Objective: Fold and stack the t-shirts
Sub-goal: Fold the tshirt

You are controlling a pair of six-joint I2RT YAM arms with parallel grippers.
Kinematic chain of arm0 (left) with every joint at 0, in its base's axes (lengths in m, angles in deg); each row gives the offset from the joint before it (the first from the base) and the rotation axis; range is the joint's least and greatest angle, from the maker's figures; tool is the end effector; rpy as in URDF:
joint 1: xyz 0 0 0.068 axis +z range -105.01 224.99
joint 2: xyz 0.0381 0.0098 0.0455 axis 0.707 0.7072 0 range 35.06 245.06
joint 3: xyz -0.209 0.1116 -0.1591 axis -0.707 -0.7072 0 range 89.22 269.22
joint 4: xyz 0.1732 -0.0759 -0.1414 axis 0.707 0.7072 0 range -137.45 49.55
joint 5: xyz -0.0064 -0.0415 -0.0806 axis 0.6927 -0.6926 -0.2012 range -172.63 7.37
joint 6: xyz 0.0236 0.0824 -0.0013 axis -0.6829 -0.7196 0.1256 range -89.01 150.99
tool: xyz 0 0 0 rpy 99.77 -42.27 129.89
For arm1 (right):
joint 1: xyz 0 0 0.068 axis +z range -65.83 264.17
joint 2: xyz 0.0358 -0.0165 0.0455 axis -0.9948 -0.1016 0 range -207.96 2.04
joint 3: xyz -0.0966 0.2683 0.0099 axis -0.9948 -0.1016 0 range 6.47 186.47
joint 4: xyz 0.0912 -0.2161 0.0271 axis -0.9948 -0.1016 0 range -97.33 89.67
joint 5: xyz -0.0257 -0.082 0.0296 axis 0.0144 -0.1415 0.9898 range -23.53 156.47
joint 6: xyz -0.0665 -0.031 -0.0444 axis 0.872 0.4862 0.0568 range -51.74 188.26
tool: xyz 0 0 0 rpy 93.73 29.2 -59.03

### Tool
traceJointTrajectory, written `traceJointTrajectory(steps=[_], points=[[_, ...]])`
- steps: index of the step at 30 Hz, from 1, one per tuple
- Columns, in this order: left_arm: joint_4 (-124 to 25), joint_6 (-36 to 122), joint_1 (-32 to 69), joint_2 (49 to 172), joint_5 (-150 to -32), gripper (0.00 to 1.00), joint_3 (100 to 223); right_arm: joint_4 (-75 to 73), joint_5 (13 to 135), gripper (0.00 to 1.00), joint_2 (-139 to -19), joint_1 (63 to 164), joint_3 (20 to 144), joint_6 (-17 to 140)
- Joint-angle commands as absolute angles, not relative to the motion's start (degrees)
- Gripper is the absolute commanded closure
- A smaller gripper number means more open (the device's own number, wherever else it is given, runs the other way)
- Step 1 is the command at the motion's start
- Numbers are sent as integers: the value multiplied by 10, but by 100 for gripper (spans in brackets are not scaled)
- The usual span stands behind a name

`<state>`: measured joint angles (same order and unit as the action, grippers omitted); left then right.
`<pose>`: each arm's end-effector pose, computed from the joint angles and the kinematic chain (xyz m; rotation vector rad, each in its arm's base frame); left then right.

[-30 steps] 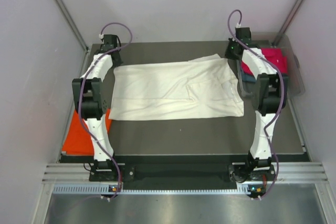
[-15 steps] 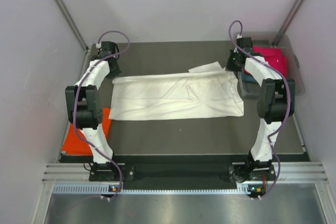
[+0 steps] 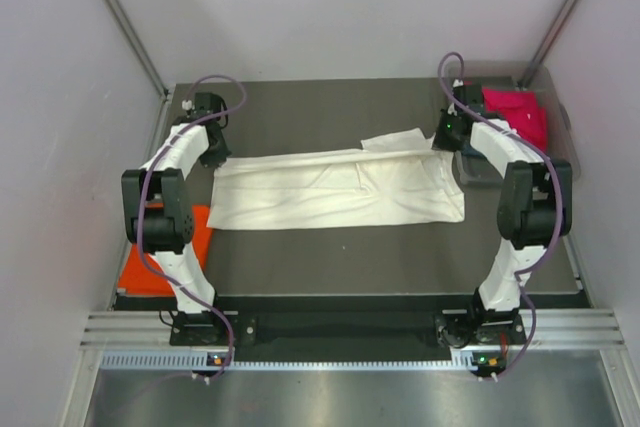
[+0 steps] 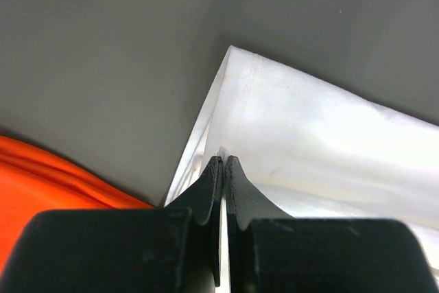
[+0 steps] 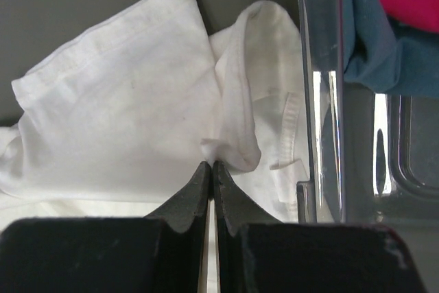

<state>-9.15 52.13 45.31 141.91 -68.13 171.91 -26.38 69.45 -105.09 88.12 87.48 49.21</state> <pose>0.3915 0.0211 0.2138 -0.5675 2.5564 0.2117 0.4140 0.0325 0.2181 0.3056 2.4759 0.2340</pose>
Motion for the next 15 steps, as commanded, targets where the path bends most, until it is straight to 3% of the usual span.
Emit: traceJointTrajectory(steps=[1, 8, 10, 11, 12, 13, 14, 15], points=[[-87, 529, 455, 1393, -653, 100, 1711, -246, 682, 100, -1011, 873, 863, 506], [-88, 531, 455, 1410, -644, 100, 1700, -262, 688, 95, -1022, 879, 859, 507], [-79, 534, 455, 1414, -638, 100, 1703, -294, 674, 91, -1028, 883, 864, 507], [-69, 537, 455, 1417, -632, 100, 1705, -310, 668, 83, -1029, 884, 867, 506], [-52, 549, 455, 1415, -620, 97, 1704, -344, 647, 78, -1021, 885, 866, 507], [-42, 554, 456, 1410, -604, 78, 1701, -353, 629, 72, -1010, 893, 861, 507], [-36, 559, 456, 1396, -600, 70, 1697, -353, 600, 54, -994, 898, 853, 508], [-33, 566, 456, 1386, -602, 63, 1693, -327, 598, 47, -963, 902, 836, 511]])
